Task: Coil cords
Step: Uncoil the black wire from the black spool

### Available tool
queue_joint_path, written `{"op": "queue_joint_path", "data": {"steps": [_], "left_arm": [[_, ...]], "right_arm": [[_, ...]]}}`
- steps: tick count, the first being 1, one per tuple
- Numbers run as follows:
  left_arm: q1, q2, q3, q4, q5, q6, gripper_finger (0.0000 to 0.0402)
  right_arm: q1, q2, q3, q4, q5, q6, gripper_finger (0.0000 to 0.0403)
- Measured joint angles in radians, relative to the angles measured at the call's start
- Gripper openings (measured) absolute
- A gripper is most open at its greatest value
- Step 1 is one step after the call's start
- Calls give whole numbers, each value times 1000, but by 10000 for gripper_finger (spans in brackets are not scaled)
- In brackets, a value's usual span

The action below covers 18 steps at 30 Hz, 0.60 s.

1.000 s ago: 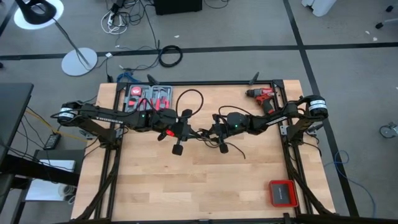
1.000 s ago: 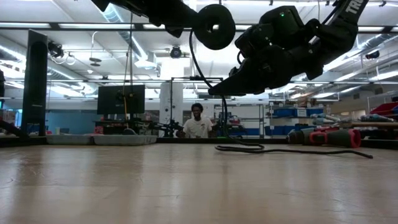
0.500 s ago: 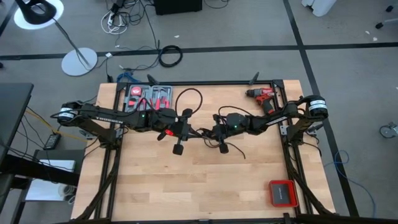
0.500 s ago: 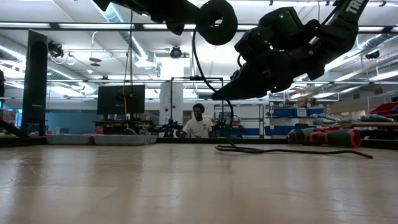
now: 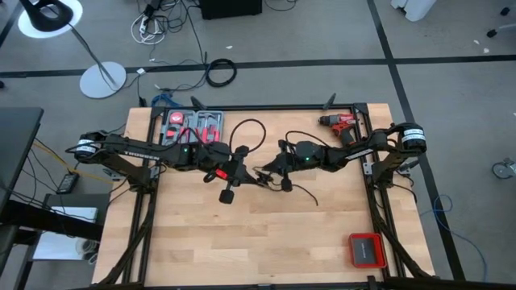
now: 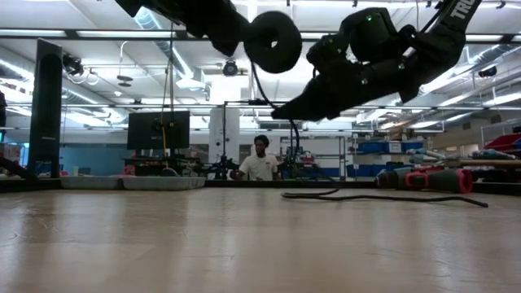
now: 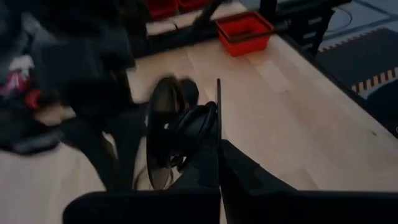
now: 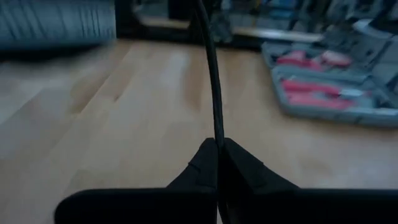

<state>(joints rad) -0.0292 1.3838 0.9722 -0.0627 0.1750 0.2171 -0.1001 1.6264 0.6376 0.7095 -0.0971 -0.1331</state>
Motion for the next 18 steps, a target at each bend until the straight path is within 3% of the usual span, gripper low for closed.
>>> {"op": "queue_joint_path", "data": {"steps": [5, 11, 18], "left_arm": [[0, 0, 0, -45, -9, -23, 0], [-2, 0, 0, -183, -106, -46, 0], [-30, 0, 0, -261, -187, -28, 0]], "right_arm": [[-6, -88, 0, -64, 75, -29, 4], [10, -268, 0, -349, 118, -44, 5], [75, -390, 0, -651, 204, 93, 6]]}}
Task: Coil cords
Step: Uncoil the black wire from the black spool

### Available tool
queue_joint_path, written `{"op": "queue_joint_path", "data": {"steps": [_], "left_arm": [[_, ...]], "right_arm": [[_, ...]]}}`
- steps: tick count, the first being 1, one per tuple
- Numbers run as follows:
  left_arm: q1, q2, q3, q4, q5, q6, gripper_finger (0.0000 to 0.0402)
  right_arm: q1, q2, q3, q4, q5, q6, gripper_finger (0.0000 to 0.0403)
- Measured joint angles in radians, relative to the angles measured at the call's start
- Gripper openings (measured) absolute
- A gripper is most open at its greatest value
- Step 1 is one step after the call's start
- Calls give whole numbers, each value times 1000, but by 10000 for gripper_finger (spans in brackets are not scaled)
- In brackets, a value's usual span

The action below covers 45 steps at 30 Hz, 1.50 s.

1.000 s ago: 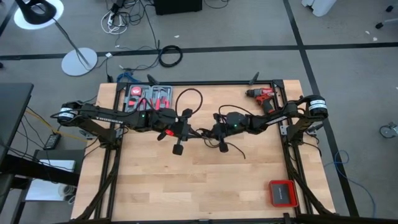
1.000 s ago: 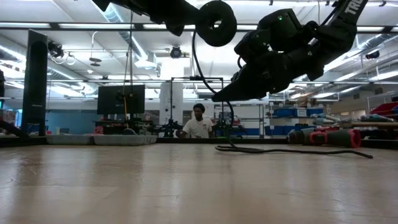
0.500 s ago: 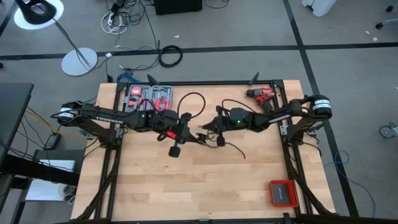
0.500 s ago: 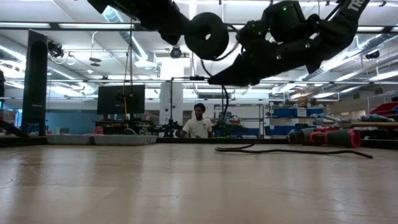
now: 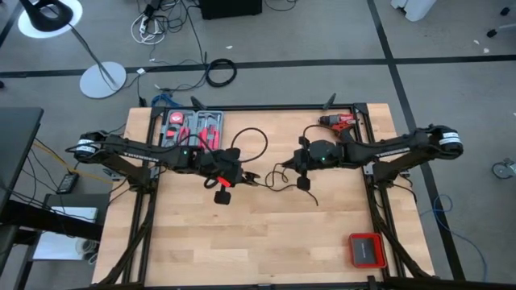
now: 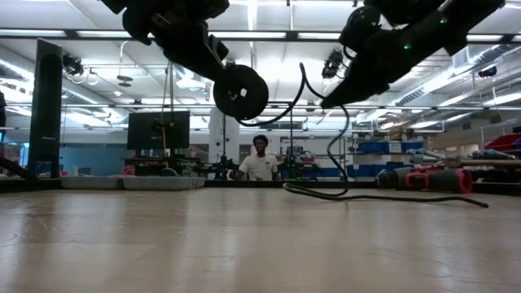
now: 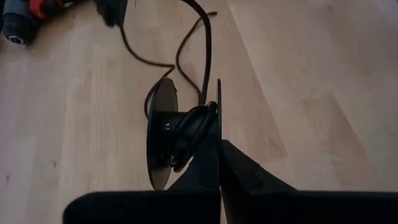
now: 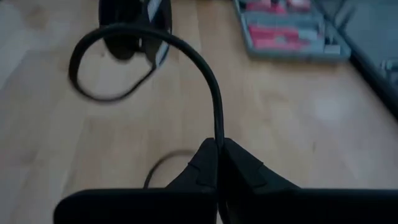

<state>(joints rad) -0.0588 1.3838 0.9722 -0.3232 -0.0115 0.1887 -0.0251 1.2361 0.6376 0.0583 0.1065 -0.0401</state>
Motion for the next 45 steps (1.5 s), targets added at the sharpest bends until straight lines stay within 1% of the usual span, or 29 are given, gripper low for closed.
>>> {"op": "queue_joint_path", "data": {"steps": [3, 7, 11, 15, 18, 22, 26, 28, 30, 31, 32, 34, 36, 37, 40, 45], "left_arm": [[-10, 0, 0, 2, -36, 14, 0], [-50, 0, 0, 3, -120, 63, 0], [-109, 0, 0, 14, -196, 139, 0], [-137, 0, 0, 27, -233, 144, 0], [-152, 0, 0, 52, -245, 134, 0], [-168, 0, 0, 99, -254, 141, 0], [-167, 0, 0, 128, -258, 142, 0], [-167, 0, 0, 132, -258, 143, 0], [-167, 0, 0, 138, -258, 142, 0], [-167, 0, 0, 142, -258, 142, 0], [-167, 0, 0, 146, -258, 141, 0], [-167, 0, 0, 152, -258, 141, 0], [-167, 8, 0, 175, -258, 139, 0], [-168, 13, -3, 193, -258, 133, 0], [-173, 31, -47, 317, -257, 102, 0], [-173, 74, -147, 542, -242, 38, 0]], "right_arm": [[33, -13, 0, -41, 5, 50, 8], [84, -13, 0, -105, -17, 93, 16], [126, -13, 0, -200, -24, 189, 44], [143, -13, 0, -337, -34, 333, 74], [142, -13, 0, -438, -96, 435, 89], [140, -13, 0, -489, -238, 537, 99], [147, -13, 0, -420, -400, 570, 97], [158, -13, 0, -328, -417, 548, 96], [165, -13, 0, -215, -391, 491, 95], [167, -13, 0, -148, -343, 457, 95], [169, -13, 0, -88, -272, 421, 95], [176, -13, 0, 10, -99, 358, 95], [180, -11, 0, 94, 26, 285, 95], [180, -7, 0, 138, 52, 248, 96], [176, 12, 0, 220, 53, 192, 98], [182, 18, 0, 199, 48, 173, 98]]}}
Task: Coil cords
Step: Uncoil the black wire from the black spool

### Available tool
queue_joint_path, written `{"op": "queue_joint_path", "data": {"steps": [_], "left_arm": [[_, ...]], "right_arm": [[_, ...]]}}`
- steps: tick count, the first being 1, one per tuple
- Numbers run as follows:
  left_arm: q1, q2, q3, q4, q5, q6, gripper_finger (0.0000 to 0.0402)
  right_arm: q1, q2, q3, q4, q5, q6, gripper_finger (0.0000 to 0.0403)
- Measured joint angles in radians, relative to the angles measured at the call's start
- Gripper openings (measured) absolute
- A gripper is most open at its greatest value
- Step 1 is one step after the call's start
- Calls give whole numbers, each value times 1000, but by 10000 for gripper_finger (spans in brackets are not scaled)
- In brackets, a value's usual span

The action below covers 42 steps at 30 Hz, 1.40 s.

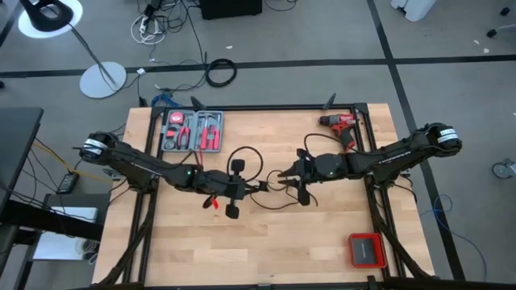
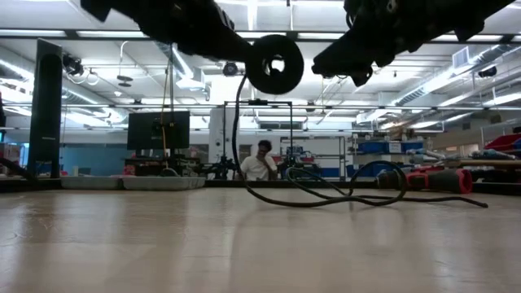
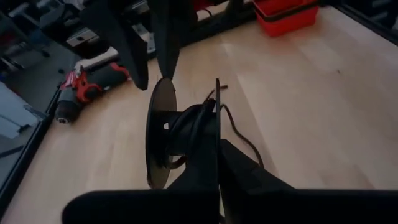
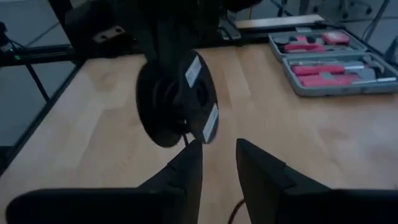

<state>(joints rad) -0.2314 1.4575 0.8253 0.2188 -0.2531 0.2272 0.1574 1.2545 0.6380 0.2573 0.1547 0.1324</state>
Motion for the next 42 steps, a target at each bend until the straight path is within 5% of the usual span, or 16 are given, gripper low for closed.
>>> {"op": "queue_joint_path", "data": {"steps": [5, 16, 22, 28, 32, 42], "left_arm": [[7, 43, -42, 182, -7, 16, 0], [32, 196, -47, 292, -2, 30, 0], [35, 202, -48, 294, 15, 27, 0], [35, 200, -48, 302, 14, 19, 0], [37, 199, -47, 304, -15, -16, 4], [40, 72, -43, 131, -49, -154, 78]], "right_arm": [[3, 32, -1, -15, 1, -17, 100], [-15, 162, -2, 86, 31, -47, 100], [-16, 219, -2, 109, 32, -51, 88], [-16, 215, -2, 105, 31, -76, 14], [-16, 213, -2, 104, 45, -71, 6], [-16, 193, 0, 90, 59, -71, 2]]}}
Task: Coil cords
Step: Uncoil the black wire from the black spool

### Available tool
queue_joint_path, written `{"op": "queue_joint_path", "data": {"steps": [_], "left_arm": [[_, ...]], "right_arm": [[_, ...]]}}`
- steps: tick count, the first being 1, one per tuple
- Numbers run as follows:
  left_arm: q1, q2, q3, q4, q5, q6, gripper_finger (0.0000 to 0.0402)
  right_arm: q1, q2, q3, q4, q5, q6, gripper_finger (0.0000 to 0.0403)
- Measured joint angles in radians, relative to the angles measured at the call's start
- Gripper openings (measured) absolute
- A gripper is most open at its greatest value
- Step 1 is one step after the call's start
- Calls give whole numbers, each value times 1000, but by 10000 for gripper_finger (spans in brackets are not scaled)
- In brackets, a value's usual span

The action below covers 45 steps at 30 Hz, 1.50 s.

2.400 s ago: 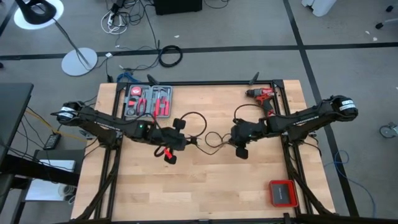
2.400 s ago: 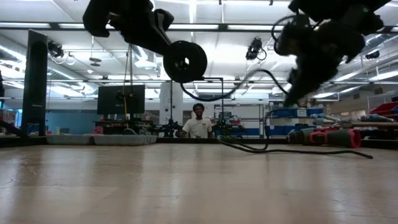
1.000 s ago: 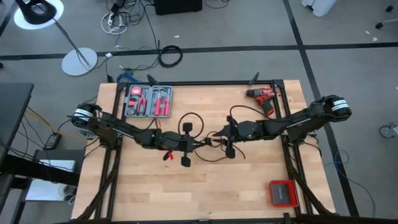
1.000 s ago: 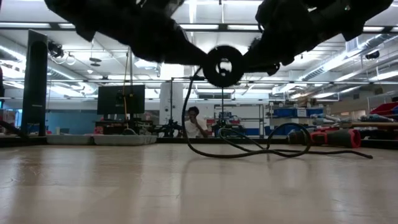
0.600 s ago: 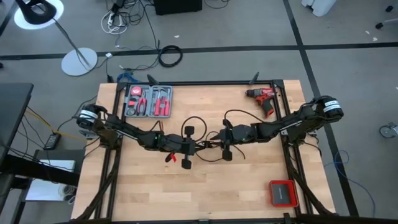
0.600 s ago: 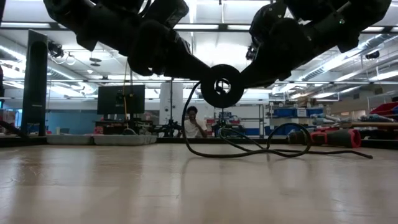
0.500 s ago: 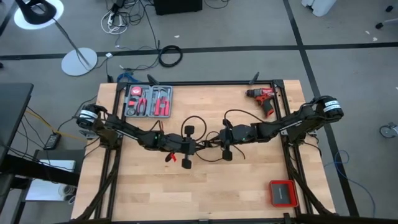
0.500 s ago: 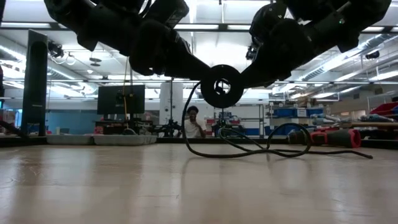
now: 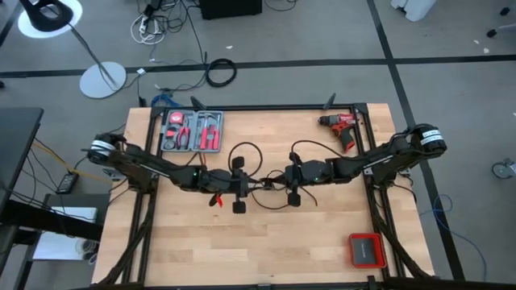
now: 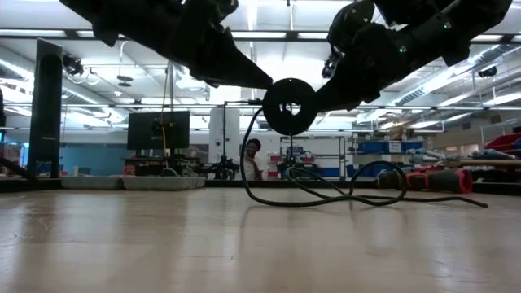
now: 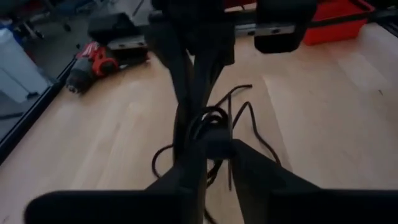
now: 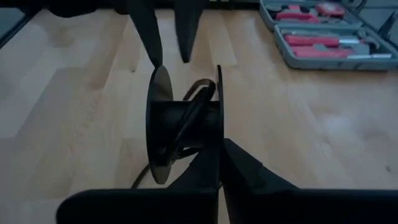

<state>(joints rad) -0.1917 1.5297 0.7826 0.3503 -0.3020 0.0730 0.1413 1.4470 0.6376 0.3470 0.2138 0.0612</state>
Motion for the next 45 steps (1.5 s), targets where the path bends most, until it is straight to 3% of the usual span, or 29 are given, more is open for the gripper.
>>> {"op": "queue_joint_path", "data": {"steps": [11, 16, 33, 45], "left_arm": [[0, -80, 0, -174, 12, -127, 98], [-1, -80, 0, -184, 75, -180, 99], [-5, -80, 27, -169, 90, -160, 94], [-5, -79, 57, -206, 43, -133, 94]], "right_arm": [[2, -11, 0, -6, 3, -3, 1], [2, -24, 0, 3, 10, -7, 1], [11, -30, -1, 98, 21, -37, 0], [17, -30, 0, 135, 26, -39, 0]]}}
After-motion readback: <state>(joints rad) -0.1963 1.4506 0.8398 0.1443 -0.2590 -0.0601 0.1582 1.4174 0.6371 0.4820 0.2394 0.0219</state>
